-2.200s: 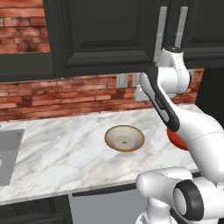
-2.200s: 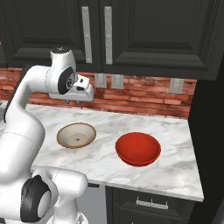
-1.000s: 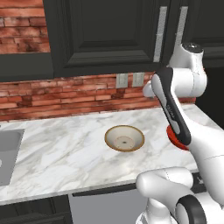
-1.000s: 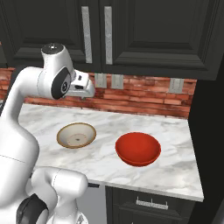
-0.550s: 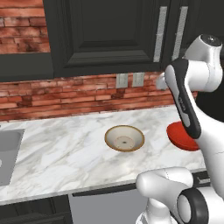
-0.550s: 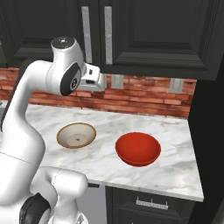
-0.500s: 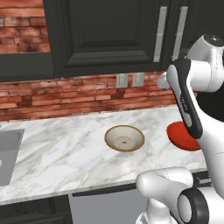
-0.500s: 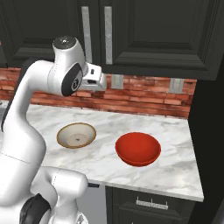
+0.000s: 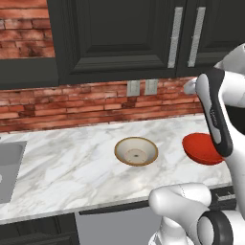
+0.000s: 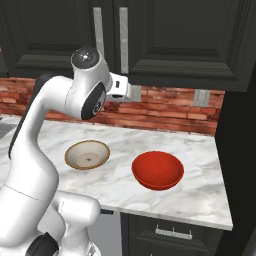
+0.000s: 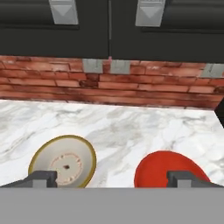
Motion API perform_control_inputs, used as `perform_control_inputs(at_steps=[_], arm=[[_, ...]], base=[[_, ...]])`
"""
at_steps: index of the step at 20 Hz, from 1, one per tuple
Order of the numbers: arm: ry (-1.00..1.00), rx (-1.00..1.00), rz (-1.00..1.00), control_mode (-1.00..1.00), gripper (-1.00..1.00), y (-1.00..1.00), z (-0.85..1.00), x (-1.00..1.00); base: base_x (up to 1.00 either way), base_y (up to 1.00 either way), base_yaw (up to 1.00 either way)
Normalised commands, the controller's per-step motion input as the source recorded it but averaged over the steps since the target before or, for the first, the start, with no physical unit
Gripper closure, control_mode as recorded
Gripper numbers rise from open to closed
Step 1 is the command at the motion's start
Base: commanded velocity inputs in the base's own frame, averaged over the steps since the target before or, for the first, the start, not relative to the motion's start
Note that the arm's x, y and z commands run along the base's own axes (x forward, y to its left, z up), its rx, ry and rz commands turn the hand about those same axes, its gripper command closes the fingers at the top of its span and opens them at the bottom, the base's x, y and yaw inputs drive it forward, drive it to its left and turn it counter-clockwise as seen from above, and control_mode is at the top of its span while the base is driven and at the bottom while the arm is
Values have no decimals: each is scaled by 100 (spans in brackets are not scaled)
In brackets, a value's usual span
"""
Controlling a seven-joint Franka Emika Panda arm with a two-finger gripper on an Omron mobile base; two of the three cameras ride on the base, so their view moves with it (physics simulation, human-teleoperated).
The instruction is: Open the cabinet. Pick the bowls from the counter and place them in the cabinet. Then close the cabinet.
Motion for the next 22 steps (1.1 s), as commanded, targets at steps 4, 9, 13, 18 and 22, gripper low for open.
perform_control_inputs(at_steps=[4,9,13,18,22], arm=[[-12,0,0,-100,-100,-20,3,2],[-11,0,0,-100,-100,-10,17,3],[-1,0,0,-100,-100,0,31,22],[0,-1,0,-100,-100,0,48,25],[-2,0,0,-100,-100,-5,38,18]], base=[[0,0,0],[0,0,0],[0,0,0],[0,0,0],[0,0,0]])
